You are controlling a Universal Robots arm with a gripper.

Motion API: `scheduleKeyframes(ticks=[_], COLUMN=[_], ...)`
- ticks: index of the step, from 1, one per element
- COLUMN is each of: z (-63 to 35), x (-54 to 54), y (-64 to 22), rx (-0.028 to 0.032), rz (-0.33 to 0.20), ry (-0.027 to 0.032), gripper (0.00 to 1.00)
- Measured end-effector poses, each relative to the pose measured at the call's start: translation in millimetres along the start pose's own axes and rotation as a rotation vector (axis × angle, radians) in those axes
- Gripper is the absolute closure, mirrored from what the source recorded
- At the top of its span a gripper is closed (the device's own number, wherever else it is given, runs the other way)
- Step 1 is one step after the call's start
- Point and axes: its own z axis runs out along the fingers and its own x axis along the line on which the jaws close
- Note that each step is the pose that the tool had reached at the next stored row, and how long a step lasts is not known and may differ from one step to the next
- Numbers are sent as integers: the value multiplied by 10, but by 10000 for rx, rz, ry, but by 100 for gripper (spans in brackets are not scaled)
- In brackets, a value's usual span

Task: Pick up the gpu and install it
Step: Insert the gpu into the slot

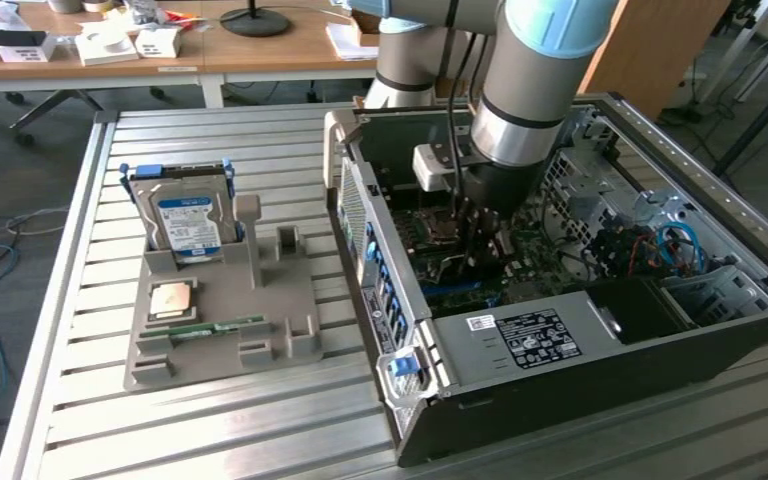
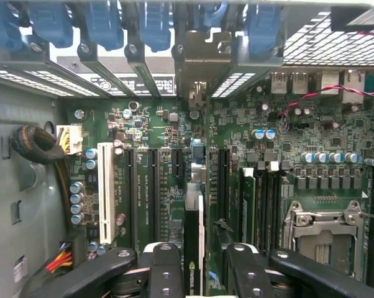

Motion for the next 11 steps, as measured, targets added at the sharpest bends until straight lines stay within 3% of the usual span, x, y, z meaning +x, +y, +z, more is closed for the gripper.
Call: scheduleKeyframes(ticks=[11], z=[-200], x=[-5], y=[-2], rx=[0], rz=[0], ry=[-1], gripper=[66])
